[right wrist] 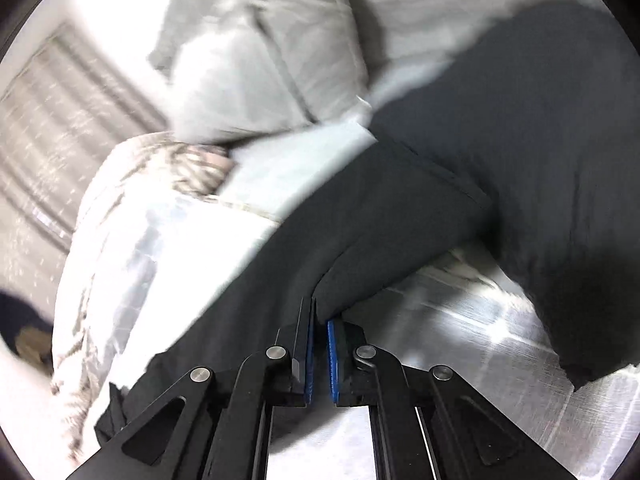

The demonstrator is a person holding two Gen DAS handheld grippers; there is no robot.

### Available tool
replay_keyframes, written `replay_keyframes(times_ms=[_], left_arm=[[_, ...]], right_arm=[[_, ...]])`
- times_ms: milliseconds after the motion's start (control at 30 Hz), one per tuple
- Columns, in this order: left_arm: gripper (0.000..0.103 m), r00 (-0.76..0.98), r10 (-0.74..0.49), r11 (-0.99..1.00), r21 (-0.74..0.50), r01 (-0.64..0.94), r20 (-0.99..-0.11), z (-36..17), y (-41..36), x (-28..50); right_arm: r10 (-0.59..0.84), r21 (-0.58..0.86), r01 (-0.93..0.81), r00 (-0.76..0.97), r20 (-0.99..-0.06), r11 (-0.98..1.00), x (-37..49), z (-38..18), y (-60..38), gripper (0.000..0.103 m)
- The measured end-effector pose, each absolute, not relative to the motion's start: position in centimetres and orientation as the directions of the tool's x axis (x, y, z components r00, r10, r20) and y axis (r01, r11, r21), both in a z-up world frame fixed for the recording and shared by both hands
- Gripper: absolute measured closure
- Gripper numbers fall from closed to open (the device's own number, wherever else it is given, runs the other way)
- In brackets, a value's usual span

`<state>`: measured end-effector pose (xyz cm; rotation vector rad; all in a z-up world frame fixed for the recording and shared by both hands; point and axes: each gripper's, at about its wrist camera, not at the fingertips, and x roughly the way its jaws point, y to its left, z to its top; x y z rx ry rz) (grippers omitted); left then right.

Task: Fold large clothes

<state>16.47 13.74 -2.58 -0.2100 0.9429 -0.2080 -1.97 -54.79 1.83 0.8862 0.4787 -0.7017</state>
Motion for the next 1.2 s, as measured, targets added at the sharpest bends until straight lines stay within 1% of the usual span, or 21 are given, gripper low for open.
replay_keyframes(times_ms=[67, 133, 233, 267, 333, 400, 567, 667, 767, 800, 867, 933, 967, 1000, 1033, 1100, 1200], left_arm=[[0.001, 0.576, -0.274, 0.957, -0.276, 0.087, -0.77, -2.3, 13.7, 16.3], [0.001, 0.58, -0.281, 0.955, -0.282, 0.092, -0.764, -2.1, 13.7, 16.2], [0.001, 0.582, -0.288, 0.953, -0.288, 0.096, -0.761, -1.9, 13.7, 16.1], [0.001, 0.582, -0.29, 0.952, -0.289, 0.096, -0.76, -1.9, 13.8, 16.1], [0.001, 0.58, -0.293, 0.951, -0.293, 0.096, -0.76, -1.9, 13.9, 16.1], [0.001, 0.58, -0.295, 0.95, -0.297, 0.095, -0.759, -1.8, 14.0, 16.1], [0.001, 0.58, -0.3, 0.948, -0.304, 0.093, -0.757, -1.7, 14.2, 16.0], [0.001, 0.576, -0.303, 0.948, -0.302, 0.1, -0.759, -1.7, 14.1, 15.9], [0.001, 0.576, -0.299, 0.951, -0.289, 0.112, -0.761, -1.6, 13.8, 15.9], [0.001, 0.576, -0.298, 0.952, -0.285, 0.115, -0.761, -1.6, 13.6, 15.9], [0.001, 0.578, -0.299, 0.952, -0.278, 0.127, -0.76, -1.4, 13.2, 15.8], [0.001, 0.578, -0.298, 0.953, -0.269, 0.139, -0.759, -1.3, 12.7, 15.7], [0.001, 0.579, -0.296, 0.954, -0.258, 0.149, -0.76, -1.2, 12.4, 15.6], [0.001, 0.579, -0.292, 0.956, -0.243, 0.163, -0.762, -1.1, 11.9, 15.5], [0.001, 0.577, -0.289, 0.957, -0.229, 0.176, -0.764, -1.0, 11.4, 15.4], [0.001, 0.576, -0.287, 0.957, -0.201, 0.21, -0.765, -0.7, 10.2, 15.0], [0.001, 0.582, -0.284, 0.951, -0.149, 0.27, -0.762, -0.2, 7.7, 14.3]], right_arm=[[-0.363, 0.512, 0.696, 0.708, -0.606, 0.503, -1.3, 3.9, -52.9, 0.098], [-0.379, 0.456, 0.654, 0.739, -0.558, 0.604, -0.2, 6.9, -49.7, 0.098], [-0.378, 0.35, 0.579, 0.781, -0.497, 0.736, 1.7, 10.3, -44.6, 0.098], [-0.369, 0.294, 0.542, 0.796, -0.479, 0.787, 2.4, 11.4, -42.3, 0.098], [-0.346, 0.197, 0.475, 0.816, -0.463, 0.858, 4.8, 12.5, -38.4, 0.098], [-0.282, 0.133, 0.383, 0.837, -0.469, 0.914, 6.1, 13.0, -34.6, 0.098], [-0.074, 0.032, 0.108, 0.842, -0.535, 0.994, 8.5, 11.8, -25.1, 0.098], [0.046, 0.007, -0.054, 0.771, -0.635, 0.998, 10.0, 8.2, -19.5, 0.098], [0.089, 0.002, -0.13, 0.672, -0.735, 0.992, 11.0, 3.3, -16.7, 0.095], [0.095, 0.004, -0.15, 0.606, -0.79, 0.989, 11.7, 0.8, -15.7, 0.094], [0.074, -0.019, -0.163, 0.544, -0.836, 0.986, 11.9, -2.4, -14.6, 0.091], [0.056, -0.042, -0.172, 0.528, -0.848, 0.984, 11.8, -4.0, -14.7, 0.086], [0.061, -0.043, -0.175, 0.545, -0.836, 0.984, 11.2, -4.2, -14.7, 0.083], [0.075, -0.029, -0.178, 0.55, -0.832, 0.984, 10.8, -4.0, -14.8, 0.073], [0.114, 0.018, -0.179, 0.543, -0.832, 0.984, 10.3, -3.6, -15.1, 0.057], [0.18, 0.11, -0.158, 0.551, -0.815, 0.981, 9.0, -2.4, -16.1, 0.04], [0.208, 0.145, -0.151, 0.613, -0.762, 0.978, 6.5, -0.1, -17.9, 0.04]])
